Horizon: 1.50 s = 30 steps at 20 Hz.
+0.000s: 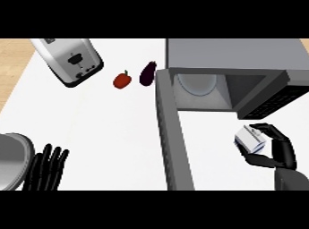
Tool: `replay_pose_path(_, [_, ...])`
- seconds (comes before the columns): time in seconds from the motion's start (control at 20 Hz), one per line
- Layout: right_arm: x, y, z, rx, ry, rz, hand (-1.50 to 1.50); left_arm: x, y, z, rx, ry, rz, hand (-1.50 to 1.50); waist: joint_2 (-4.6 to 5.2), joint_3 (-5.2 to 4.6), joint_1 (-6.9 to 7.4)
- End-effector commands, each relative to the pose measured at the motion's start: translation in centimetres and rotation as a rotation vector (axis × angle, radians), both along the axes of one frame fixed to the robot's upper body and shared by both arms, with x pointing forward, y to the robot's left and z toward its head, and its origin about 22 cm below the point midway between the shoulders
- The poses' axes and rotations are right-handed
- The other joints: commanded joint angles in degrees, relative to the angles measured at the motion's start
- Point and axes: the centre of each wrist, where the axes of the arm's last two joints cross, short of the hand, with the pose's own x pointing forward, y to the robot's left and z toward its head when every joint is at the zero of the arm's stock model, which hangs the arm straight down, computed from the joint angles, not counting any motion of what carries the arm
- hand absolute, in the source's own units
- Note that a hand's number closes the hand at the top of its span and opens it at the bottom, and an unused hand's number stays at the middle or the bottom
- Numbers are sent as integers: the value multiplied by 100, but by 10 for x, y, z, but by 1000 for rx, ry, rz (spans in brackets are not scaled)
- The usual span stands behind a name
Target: Pick up the milk, place it into the microwave and close the microwave
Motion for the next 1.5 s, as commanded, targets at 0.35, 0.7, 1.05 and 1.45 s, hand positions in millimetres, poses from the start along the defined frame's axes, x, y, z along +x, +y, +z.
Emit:
replay_pose_path(0.35, [37, 82, -4, -28, -81, 68, 150, 1, 10, 2, -15, -18, 8, -150, 43, 44, 27])
replay_pose_path(0.7, [41, 98, -1, 82, -126, 179, 150, -17, 35, 6, 6, 13, 27, -150, 0, 32, -33])
replay_pose_path(1.05, [52, 131, 19, 92, -169, 187, 150, -12, 37, -4, -13, 12, 37, -150, -24, 26, -107])
replay_pose_path(1.45, [74, 139, 58, 12, -177, 90, 150, -3, 49, -2, -23, 19, 42, -150, -9, 28, -96])
